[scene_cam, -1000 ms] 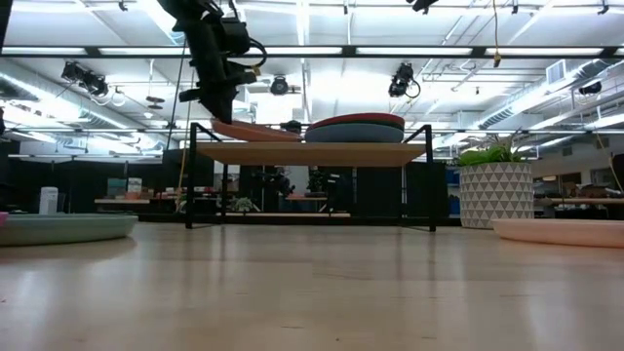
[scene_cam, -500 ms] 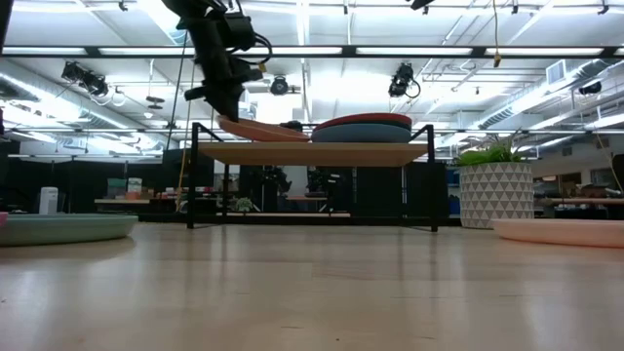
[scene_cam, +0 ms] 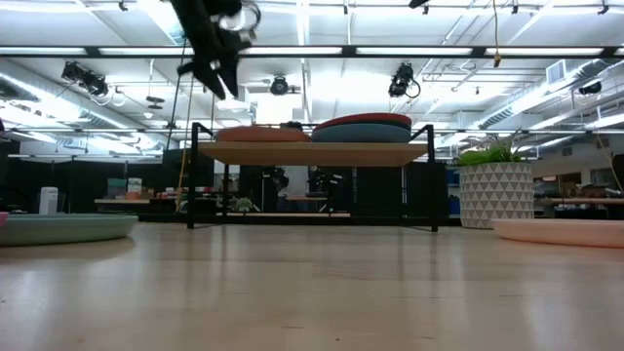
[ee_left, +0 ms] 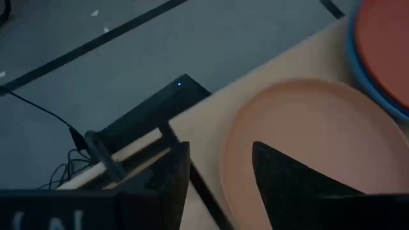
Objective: Place and stack plates onto a shelf
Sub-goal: Stack the light blue plate into the brown plate on the shelf, then stack the pink plate into the orange plate on the shelf
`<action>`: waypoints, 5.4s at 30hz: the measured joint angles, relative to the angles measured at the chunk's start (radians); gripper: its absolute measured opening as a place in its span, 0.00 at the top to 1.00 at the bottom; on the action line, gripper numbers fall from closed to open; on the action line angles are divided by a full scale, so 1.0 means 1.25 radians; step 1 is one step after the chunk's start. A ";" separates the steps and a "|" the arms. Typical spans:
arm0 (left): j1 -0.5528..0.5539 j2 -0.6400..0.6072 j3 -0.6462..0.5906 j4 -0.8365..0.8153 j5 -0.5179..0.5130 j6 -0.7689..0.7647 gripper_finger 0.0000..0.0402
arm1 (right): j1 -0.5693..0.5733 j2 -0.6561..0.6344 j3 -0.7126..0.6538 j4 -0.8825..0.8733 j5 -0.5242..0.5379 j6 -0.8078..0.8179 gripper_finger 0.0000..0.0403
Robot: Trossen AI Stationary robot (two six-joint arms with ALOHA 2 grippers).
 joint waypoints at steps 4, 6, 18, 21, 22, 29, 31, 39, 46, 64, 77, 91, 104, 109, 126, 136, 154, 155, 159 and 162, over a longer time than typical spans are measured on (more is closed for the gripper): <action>-0.133 -0.099 -0.026 -0.054 0.004 0.004 0.57 | 0.000 0.000 0.000 -0.003 0.000 -0.006 0.73; -0.229 -0.144 -0.060 -0.083 0.012 0.006 0.58 | 0.000 0.000 0.000 0.001 0.000 -0.015 0.73; -0.559 -0.285 -0.371 -0.210 0.034 -0.330 0.65 | 0.000 0.000 0.000 0.008 -0.030 -0.080 0.73; -0.545 -0.299 -0.437 -0.196 0.059 -0.337 0.65 | 0.000 0.000 0.000 0.008 -0.042 -0.084 0.73; -0.538 -0.299 -0.460 -0.184 0.070 -0.330 0.65 | 0.001 0.000 0.000 0.008 -0.042 -0.085 0.73; -0.486 -0.301 -0.607 -0.061 0.120 -0.259 0.65 | 0.001 0.000 0.000 0.008 -0.051 -0.085 0.73; -0.468 -0.304 -0.641 -0.022 0.120 -0.246 0.65 | 0.000 0.000 0.000 0.008 -0.052 -0.081 0.73; -0.394 -0.288 -0.747 0.036 0.124 -0.212 0.65 | 0.001 0.000 0.000 0.008 -0.057 -0.079 0.73; -0.333 -0.289 -0.794 0.050 0.129 -0.215 0.65 | 0.001 0.000 0.000 0.009 -0.057 -0.079 0.73; -0.315 -0.192 -0.794 0.068 0.107 -0.193 0.65 | 0.001 0.000 0.000 0.022 -0.056 -0.072 0.73; -0.336 -0.114 -0.791 0.098 0.209 -0.159 0.96 | 0.000 0.000 0.000 0.029 -0.055 -0.071 0.73; -0.421 -0.229 -0.669 0.094 0.214 -0.152 0.96 | 0.000 0.000 0.000 0.043 -0.049 -0.078 0.73; -0.324 -0.144 -0.183 -0.055 0.172 -0.187 0.96 | 0.000 0.000 0.000 0.056 -0.048 -0.085 0.73; -0.196 -0.048 -0.003 -0.160 0.156 -0.119 0.96 | 0.000 0.000 0.000 0.058 -0.048 -0.085 0.73; 0.048 0.188 0.178 -0.228 0.124 0.062 0.96 | 0.000 0.000 0.000 0.064 -0.036 -0.073 0.73; 0.048 0.192 0.178 -0.191 0.084 0.094 0.68 | 0.000 0.000 0.000 0.076 -0.033 -0.073 0.73; -0.565 -0.157 -0.030 -0.159 0.313 0.133 0.63 | -0.006 0.000 0.000 0.026 -0.034 -0.077 0.73; -0.608 -0.168 -0.070 -0.142 0.299 0.094 0.64 | -0.006 0.000 0.000 0.026 -0.034 -0.077 0.73; -0.754 -0.192 -0.243 -0.044 0.275 -0.032 0.64 | -0.006 0.000 0.000 0.027 -0.035 -0.078 0.73; -0.827 -0.192 -0.371 0.030 0.265 -0.100 0.64 | -0.006 0.000 0.000 0.032 -0.035 -0.079 0.73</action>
